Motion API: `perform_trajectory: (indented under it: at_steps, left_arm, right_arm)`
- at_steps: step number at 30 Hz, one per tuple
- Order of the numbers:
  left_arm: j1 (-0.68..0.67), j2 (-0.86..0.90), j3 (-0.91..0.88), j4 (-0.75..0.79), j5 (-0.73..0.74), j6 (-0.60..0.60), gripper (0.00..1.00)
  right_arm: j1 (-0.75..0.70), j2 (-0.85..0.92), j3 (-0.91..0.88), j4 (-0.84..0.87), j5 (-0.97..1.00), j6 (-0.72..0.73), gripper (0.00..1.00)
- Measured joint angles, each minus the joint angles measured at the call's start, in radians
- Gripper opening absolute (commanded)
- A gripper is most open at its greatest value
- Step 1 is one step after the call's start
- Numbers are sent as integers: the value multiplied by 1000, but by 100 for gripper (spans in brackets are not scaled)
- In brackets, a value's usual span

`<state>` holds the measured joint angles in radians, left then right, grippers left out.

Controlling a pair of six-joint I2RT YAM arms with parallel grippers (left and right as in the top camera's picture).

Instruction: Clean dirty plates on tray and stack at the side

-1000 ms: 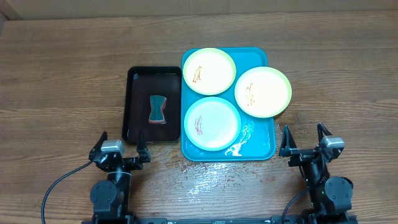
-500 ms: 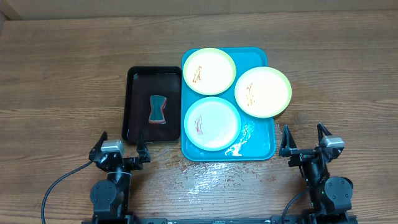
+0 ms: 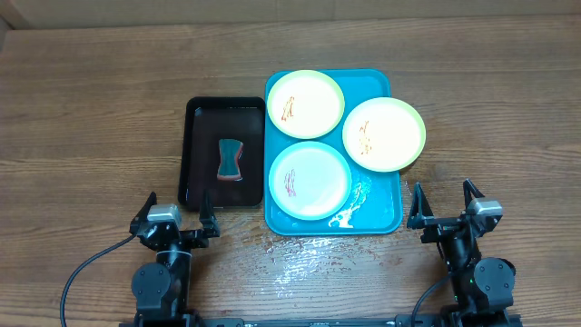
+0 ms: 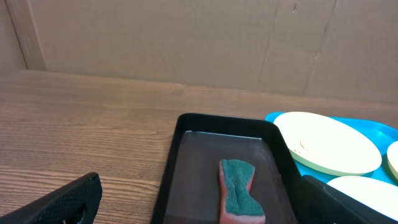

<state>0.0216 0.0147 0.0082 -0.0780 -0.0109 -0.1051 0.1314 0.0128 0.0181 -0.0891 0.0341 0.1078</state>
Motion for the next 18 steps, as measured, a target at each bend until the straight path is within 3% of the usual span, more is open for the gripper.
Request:
perform_trajectory:
  at_steps: [13,18]
  left_arm:
    - [0,0,0,46,-26,1,100]
    - [0,0,0,72,51,-2,100]
  right_arm:
    - [0,0,0,1,-5,0,100]
    - [0,0,0,25,-38,23,100]
